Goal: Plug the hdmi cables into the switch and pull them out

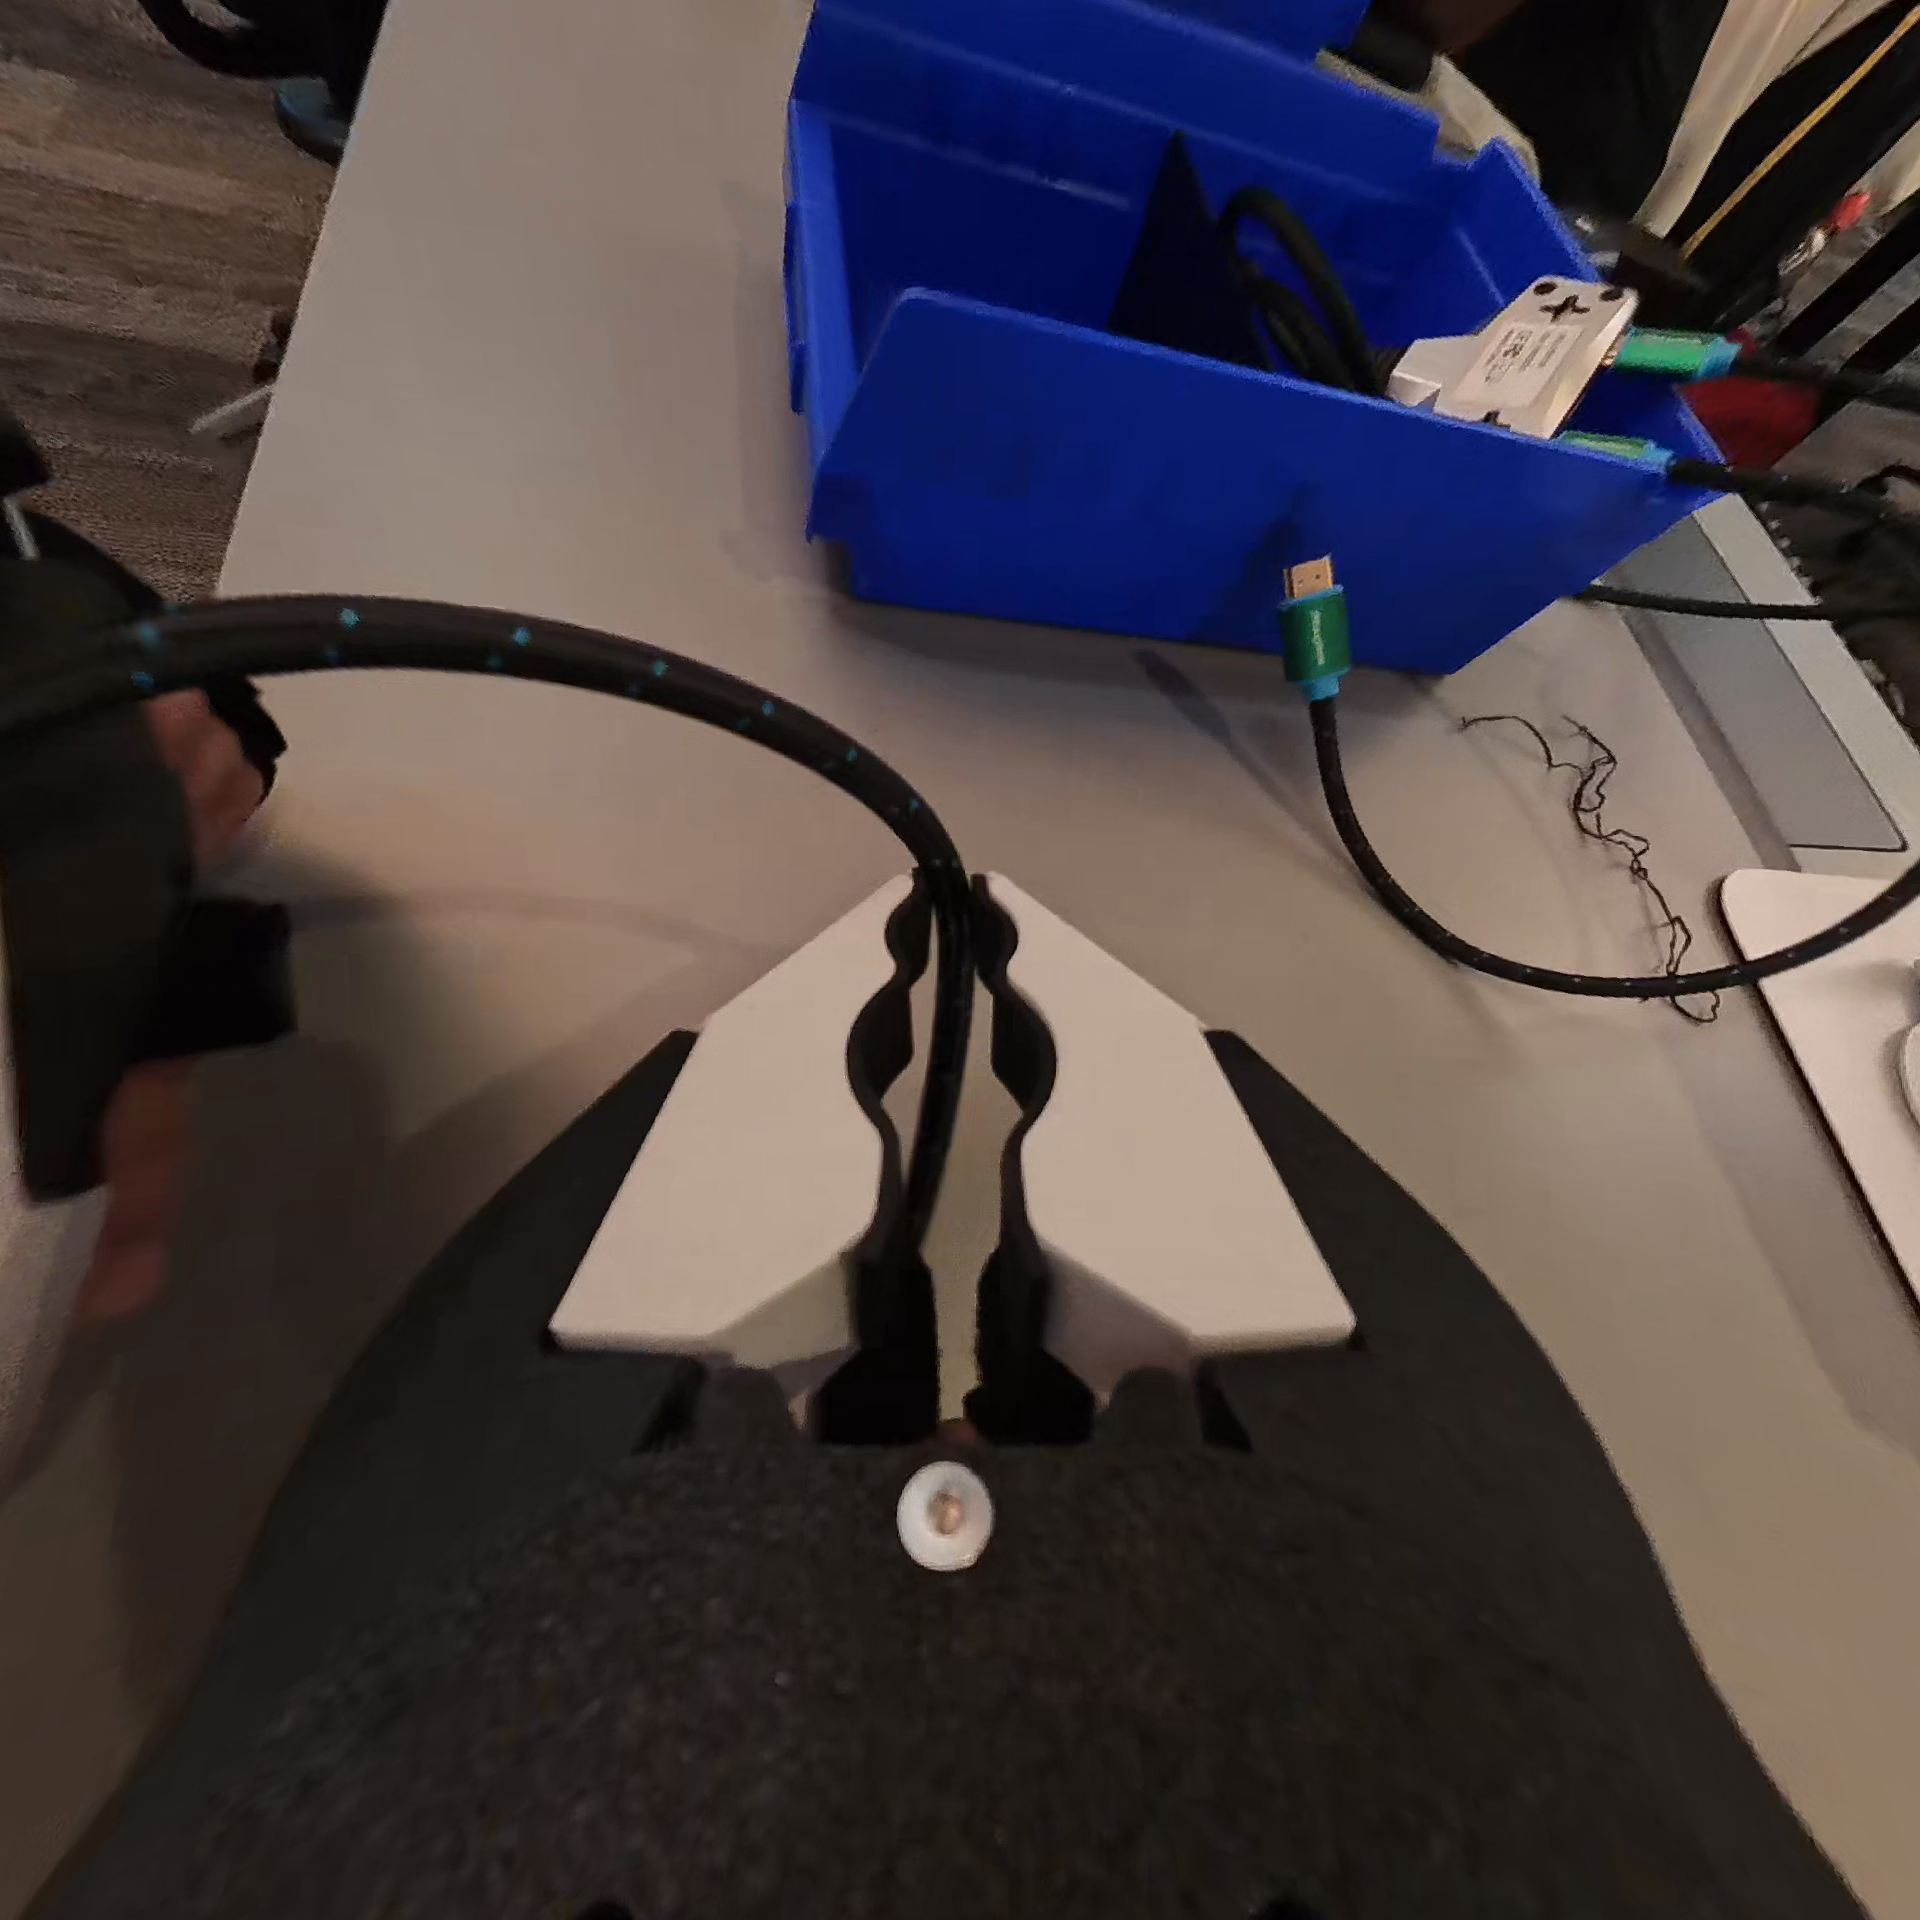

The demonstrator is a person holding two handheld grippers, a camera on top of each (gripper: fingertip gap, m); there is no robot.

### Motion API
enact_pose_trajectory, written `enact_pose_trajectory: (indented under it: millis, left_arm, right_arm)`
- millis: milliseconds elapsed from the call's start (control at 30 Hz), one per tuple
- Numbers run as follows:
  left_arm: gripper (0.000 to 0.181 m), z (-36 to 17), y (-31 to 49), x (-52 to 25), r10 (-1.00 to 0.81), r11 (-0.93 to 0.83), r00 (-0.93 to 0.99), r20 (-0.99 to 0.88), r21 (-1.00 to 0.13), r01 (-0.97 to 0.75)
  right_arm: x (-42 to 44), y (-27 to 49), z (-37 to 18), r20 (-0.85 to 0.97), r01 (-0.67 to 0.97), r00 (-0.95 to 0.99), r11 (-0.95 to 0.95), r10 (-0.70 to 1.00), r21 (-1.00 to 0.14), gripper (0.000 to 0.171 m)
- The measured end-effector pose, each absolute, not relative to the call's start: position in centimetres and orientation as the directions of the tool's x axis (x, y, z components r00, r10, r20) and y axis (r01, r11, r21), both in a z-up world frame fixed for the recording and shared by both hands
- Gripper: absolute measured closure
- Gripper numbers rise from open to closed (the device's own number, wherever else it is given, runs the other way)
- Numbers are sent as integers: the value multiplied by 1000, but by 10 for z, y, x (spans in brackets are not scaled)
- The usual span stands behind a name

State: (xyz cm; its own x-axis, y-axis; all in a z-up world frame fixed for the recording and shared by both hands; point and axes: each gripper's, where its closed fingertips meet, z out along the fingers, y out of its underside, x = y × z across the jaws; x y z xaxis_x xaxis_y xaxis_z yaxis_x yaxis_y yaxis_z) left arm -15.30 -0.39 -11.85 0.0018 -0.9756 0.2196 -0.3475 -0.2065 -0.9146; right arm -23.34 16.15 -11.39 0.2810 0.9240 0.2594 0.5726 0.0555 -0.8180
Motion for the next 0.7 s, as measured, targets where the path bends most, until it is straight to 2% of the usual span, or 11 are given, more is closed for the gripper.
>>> enact_pose_trajectory:
  millis: [33, 167, 267, 333, 400, 467, 600, 700]
  left_arm:
    - [156, -119, -1, -156, -974, -220, 19, 227, -912, -345]
    - [135, -112, 19, -174, -959, -283, 113, 261, -912, -297]
    - [127, -89, 48, -194, -931, -338, 197, 307, -930, -148]
    - [131, -67, 65, -207, -900, -396, 204, 386, -918, -6]
    - [139, -53, 78, -221, -870, -437, 191, 455, -890, 129]
    - [140, -46, 84, -228, -841, -489, 154, 519, -850, 196]
    - [140, -53, 87, -227, -824, -513, 171, 540, -839, 179]
    - [141, -62, 83, -220, -842, -489, 198, 502, -865, 114]
  right_arm:
    - [-228, 162, -110, 251, 578, 284, 44, 925, -815, 165]
    - [-178, 184, -71, 289, 564, 435, -8, 853, -826, 166]
    - [-115, 194, -25, 380, 613, 529, -32, 759, -789, 164]
    - [-94, 180, 2, 377, 603, 529, -25, 760, -798, 162]
    - [-56, 185, 19, 477, 648, 608, -49, 635, -760, 165]
    - [-29, 175, 22, 480, 665, 610, -79, 630, -742, 166]
    - [46, 169, 57, 478, 591, 760, -160, 440, -791, 165]
    - [94, 158, 97, 433, 486, 852, -140, 294, -863, 164]
